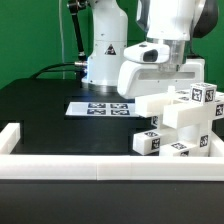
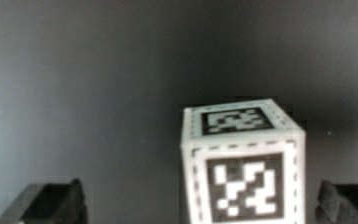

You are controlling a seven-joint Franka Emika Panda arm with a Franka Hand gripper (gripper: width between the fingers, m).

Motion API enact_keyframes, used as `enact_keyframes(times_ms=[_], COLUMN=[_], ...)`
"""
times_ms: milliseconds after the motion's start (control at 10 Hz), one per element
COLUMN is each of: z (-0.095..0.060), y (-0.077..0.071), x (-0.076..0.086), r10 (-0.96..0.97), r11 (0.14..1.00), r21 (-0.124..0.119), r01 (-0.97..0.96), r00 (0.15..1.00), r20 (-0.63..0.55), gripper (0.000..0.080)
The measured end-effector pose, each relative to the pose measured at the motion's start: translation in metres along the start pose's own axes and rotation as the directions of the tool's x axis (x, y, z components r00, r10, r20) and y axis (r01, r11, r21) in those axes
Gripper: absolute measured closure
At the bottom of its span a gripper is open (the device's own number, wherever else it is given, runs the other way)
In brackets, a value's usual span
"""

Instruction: Assemble chair

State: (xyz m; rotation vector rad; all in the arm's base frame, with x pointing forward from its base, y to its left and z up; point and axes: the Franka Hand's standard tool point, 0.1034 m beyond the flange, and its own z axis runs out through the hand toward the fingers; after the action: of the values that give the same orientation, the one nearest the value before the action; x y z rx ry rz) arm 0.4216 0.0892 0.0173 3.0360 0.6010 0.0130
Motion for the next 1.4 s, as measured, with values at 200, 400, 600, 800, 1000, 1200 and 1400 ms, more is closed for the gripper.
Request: enact_keyframes(times_ms=[200,400,600,800,1000,1200,1400], z=[0.008,0.01,0.01,0.009,0.009,0.006,-0.002], y=[0.003,0.001,0.001,0.001,0.001,0.019,0.045], x=[-0.004,-0.004,-0.003,-0.003,-0.003,-0.008,-0.013], r10=[0.005,0.018,0.022,0.03,0.03,0.028,0.048], r11=[1.0,1.0,1.0,1.0,1.0,1.0,0.999], r21=[-0.007,-0.008,-0.008,-0.008,-0.008,-0.011,-0.015], r01=[-0.005,-0.017,-0.022,-0.03,-0.03,-0.028,-0.048], r00=[1.0,1.0,1.0,0.999,0.999,1.0,0.999], r20=[0.008,0.012,0.012,0.011,0.011,0.009,-0.002], gripper=[0.0151,0.0197,0.0334,0.047,0.0514,0.0514,0.0514])
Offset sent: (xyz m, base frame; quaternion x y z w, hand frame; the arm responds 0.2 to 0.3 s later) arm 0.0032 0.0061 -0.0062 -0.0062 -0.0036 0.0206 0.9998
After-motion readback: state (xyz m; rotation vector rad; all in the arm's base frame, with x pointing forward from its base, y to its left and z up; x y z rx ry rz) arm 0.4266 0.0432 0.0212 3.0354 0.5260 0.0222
